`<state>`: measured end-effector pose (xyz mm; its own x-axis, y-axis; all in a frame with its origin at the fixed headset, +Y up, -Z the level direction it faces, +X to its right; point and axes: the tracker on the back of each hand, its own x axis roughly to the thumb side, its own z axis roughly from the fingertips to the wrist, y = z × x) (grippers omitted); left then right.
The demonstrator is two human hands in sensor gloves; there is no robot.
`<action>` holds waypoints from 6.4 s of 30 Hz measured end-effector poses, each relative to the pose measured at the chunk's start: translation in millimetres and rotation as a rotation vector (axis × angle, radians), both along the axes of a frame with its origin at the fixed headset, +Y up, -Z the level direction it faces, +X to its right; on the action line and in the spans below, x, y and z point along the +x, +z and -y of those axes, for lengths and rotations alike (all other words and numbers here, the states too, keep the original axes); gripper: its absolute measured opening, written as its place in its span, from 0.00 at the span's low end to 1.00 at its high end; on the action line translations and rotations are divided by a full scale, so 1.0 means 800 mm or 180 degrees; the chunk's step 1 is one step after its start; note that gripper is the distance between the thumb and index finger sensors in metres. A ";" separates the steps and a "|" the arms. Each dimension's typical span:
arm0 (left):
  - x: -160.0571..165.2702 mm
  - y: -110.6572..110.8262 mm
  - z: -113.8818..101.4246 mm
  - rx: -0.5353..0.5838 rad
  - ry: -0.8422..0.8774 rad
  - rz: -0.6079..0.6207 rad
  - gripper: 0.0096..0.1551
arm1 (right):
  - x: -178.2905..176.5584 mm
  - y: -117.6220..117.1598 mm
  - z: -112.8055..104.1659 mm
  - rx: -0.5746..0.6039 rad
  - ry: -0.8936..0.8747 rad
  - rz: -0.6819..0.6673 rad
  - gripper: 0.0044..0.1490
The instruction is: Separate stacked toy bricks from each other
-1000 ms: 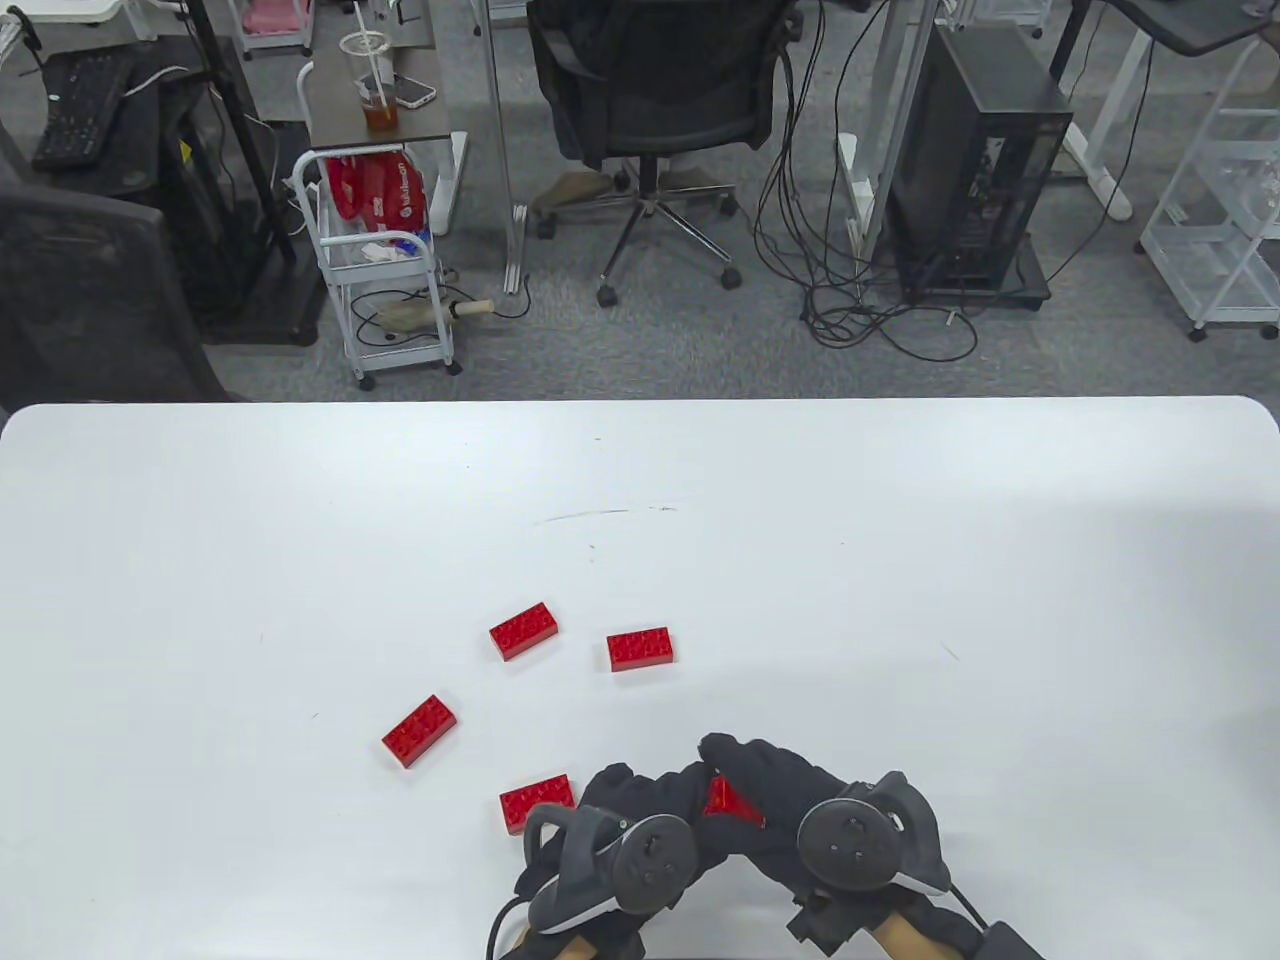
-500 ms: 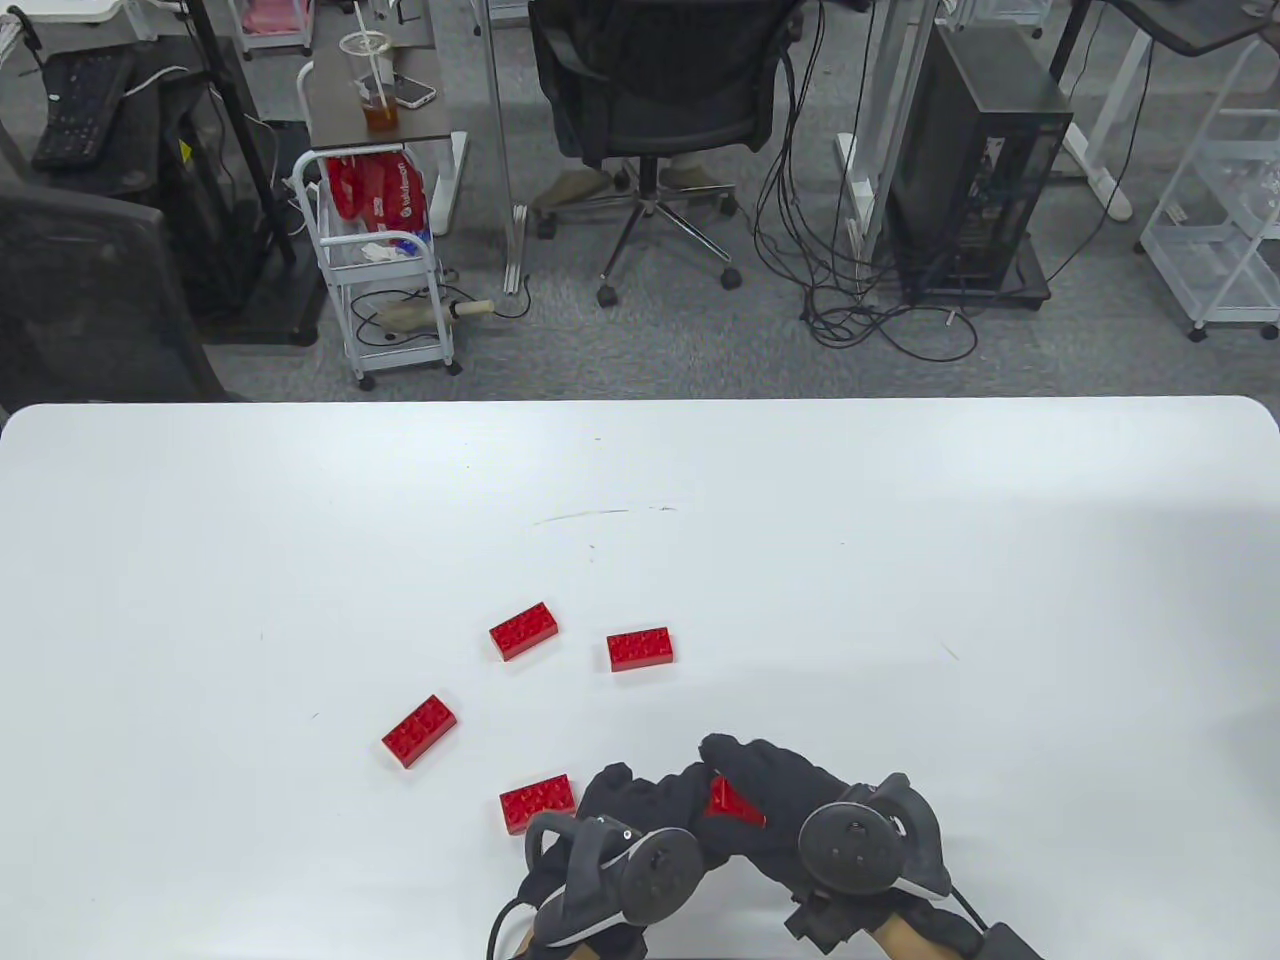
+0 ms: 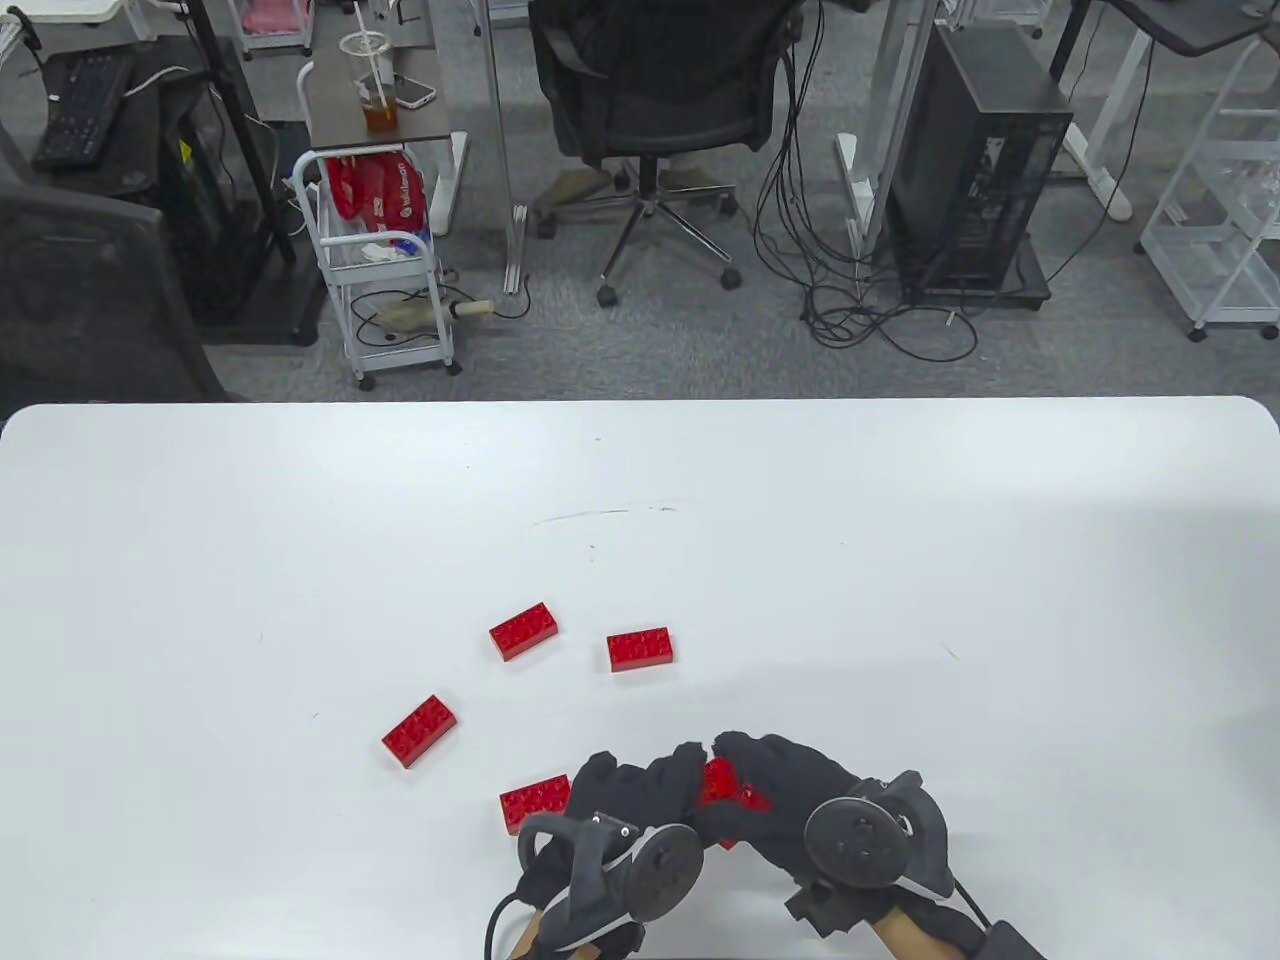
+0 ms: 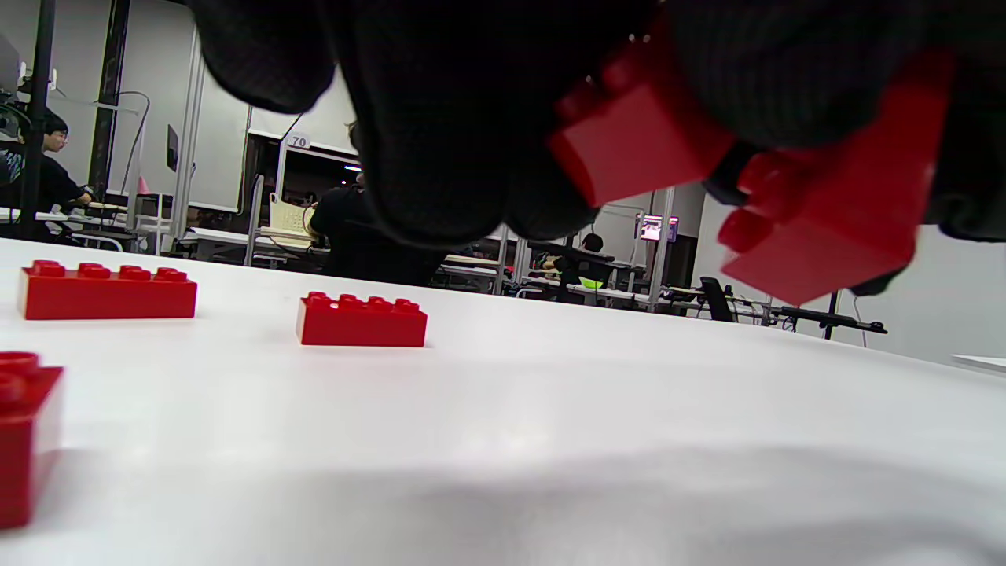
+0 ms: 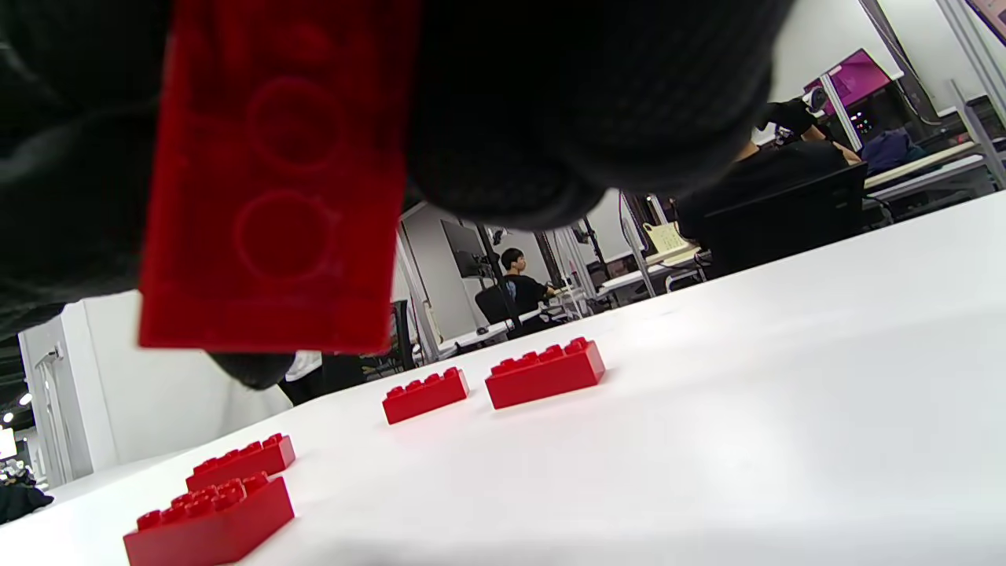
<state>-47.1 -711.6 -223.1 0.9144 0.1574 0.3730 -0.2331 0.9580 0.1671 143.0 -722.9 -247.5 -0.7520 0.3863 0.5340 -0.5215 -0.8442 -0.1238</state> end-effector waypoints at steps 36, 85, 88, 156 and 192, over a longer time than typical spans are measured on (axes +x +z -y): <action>0.014 -0.208 -0.052 -0.0665 -0.0935 -0.1053 0.40 | 0.003 -0.007 0.007 -0.0216 0.0106 -0.0074 0.45; -0.032 -0.333 0.005 -0.1691 -0.0985 -0.1764 0.48 | 0.006 -0.015 0.007 -0.0498 -0.0016 -0.0115 0.44; -0.033 -0.308 -0.023 -0.1462 -0.1096 -0.1679 0.48 | 0.005 -0.014 0.005 -0.0481 -0.0020 -0.0111 0.44; -0.195 -0.033 -0.019 -0.0505 0.0579 -0.0643 0.43 | -0.015 -0.062 0.015 -0.0604 0.0090 0.0260 0.40; -0.207 -0.041 -0.016 -0.0645 0.0771 -0.0570 0.43 | -0.127 -0.098 0.026 -0.0453 0.1751 0.0436 0.40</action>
<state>-212.8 -698.5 -255.7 0.8895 0.4318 0.1495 -0.4416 0.8964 0.0382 41.5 -743.6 -326.2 -0.9209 -0.0197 0.3892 0.0110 -0.9996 -0.0247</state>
